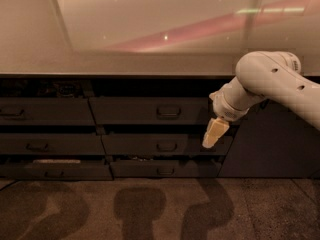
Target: Open top drawer
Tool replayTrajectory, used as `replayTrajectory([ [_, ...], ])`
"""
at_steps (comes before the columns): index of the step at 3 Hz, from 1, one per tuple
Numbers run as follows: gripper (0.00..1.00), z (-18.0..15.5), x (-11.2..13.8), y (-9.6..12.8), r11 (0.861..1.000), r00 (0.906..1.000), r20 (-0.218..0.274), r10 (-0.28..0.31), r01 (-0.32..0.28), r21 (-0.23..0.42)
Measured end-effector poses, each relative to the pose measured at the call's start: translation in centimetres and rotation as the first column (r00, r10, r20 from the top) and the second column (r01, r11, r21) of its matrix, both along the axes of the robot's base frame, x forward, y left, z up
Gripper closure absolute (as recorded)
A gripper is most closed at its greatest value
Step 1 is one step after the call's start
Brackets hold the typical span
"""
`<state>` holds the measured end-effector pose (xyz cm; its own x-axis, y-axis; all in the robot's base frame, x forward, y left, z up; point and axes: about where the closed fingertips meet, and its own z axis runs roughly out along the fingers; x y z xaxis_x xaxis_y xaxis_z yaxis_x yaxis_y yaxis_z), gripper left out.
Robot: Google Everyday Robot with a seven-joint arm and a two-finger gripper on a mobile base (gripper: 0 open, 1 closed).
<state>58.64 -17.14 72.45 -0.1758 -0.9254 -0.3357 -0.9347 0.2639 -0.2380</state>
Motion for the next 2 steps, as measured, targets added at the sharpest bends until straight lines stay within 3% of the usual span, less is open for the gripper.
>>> replayTrajectory([
  [1, 0.00, 0.00, 0.00, 0.00, 1.000, 1.0000, 0.000, 0.001, -0.001, -0.001],
  [2, 0.00, -0.05, 0.40, -0.09, 0.989, 0.9951, 0.009, 0.099, -0.097, -0.115],
])
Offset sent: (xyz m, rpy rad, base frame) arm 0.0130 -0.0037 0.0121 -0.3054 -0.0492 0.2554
